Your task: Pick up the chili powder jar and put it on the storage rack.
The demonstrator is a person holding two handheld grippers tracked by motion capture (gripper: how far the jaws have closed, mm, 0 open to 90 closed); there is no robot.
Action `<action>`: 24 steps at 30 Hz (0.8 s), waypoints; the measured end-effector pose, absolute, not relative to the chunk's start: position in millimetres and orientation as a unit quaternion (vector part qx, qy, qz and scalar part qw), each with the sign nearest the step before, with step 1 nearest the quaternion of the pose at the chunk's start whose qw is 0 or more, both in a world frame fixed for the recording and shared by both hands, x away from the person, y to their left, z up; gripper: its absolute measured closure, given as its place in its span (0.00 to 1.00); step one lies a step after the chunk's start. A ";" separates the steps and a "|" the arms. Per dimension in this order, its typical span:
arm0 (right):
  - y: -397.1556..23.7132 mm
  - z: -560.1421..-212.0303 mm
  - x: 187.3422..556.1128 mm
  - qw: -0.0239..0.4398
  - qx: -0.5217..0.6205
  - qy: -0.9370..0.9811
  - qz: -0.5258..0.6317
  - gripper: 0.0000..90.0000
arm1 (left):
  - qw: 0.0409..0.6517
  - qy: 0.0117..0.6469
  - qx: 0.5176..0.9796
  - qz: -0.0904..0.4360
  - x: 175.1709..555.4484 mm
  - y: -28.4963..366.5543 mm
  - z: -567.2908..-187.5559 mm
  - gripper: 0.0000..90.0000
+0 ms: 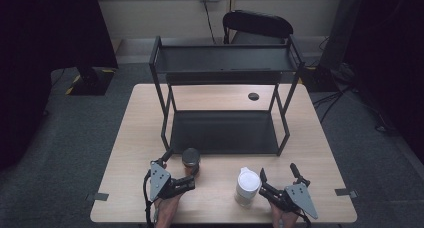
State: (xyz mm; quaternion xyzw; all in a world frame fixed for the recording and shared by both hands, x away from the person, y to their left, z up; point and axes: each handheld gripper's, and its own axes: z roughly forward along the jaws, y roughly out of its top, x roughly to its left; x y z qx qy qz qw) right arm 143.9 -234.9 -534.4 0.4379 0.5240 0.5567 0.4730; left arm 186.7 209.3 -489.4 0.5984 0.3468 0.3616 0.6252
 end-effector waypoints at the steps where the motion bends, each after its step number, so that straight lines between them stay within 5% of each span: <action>1: -234.9 -534.4 143.9 0.473 0.438 0.524 0.557 0.02 | 0.624 0.348 0.600 0.358 188.1 208.0 -489.5 0.07; 24: -234.9 -534.4 143.9 0.473 0.438 0.524 0.557 0.02 | 0.592 0.377 0.630 0.334 211.9 197.1 -496.9 0.29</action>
